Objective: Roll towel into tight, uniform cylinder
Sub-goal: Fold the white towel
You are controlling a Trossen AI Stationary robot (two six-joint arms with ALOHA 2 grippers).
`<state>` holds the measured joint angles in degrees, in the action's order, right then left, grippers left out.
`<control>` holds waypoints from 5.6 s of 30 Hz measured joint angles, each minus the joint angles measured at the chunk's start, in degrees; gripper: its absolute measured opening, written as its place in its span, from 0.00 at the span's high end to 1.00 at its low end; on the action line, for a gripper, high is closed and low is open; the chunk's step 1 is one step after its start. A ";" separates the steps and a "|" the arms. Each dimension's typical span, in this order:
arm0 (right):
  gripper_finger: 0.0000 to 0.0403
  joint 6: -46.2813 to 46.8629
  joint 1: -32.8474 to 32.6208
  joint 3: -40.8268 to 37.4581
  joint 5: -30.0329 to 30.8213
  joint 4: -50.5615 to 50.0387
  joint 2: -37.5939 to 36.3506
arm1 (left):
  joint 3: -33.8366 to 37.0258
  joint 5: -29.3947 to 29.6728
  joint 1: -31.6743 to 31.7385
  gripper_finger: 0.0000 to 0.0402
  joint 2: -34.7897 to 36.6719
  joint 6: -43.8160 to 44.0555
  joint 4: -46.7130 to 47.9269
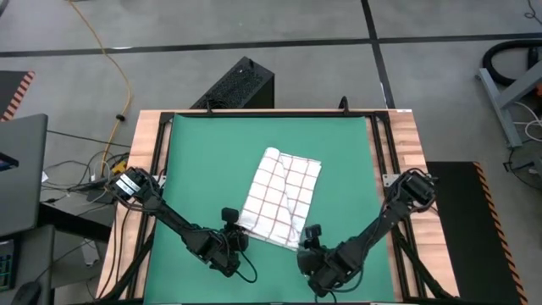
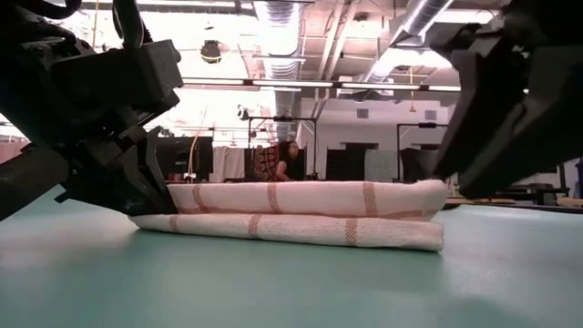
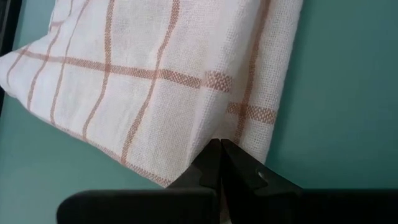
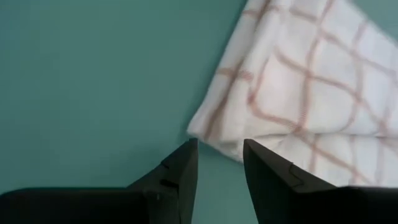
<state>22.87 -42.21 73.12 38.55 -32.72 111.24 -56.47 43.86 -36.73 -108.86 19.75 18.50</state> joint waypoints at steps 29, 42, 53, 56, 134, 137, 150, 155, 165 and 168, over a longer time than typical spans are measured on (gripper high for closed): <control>0.96 0.18 3.27 -0.02 -1.91 2.02 0.57 | 0.00 0.04 0.01 1.00 0.00 0.02 -0.02; 0.97 0.66 3.23 0.11 -2.54 5.84 6.00 | 0.00 0.07 0.01 1.00 0.00 -0.39 0.00; 0.97 0.23 3.38 0.09 -3.50 6.07 6.03 | -5.95 -7.64 0.02 1.00 1.64 -4.36 3.50; 0.97 0.20 3.44 0.09 -3.52 6.07 6.05 | -8.87 -14.97 0.02 1.00 2.31 -6.93 6.40; 0.53 -1.82 2.25 -0.05 2.12 10.43 3.63 | 7.10 1.46 -4.92 1.00 3.93 9.44 -4.33; 0.50 -2.07 2.40 -0.05 2.41 10.70 4.34 | 7.10 1.44 -4.92 1.00 3.91 9.44 -4.35; 0.48 -0.69 2.53 0.02 0.50 9.83 6.59 | 7.10 1.36 -4.19 1.00 3.91 9.93 -4.59; 0.49 2.02 2.33 0.23 2.11 9.47 10.14 | 7.10 0.82 -3.76 1.00 3.91 9.90 -6.03; 0.61 10.07 2.38 0.42 3.16 2.37 11.53 | 7.08 0.11 -3.58 1.00 3.91 9.92 -6.12; 0.66 10.34 2.51 0.37 2.81 1.71 11.56 | 7.09 0.07 -3.55 1.00 3.91 9.96 -6.10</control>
<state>33.22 -39.70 73.49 41.36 -31.01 122.80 -49.38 43.93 -40.28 -104.95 29.71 12.40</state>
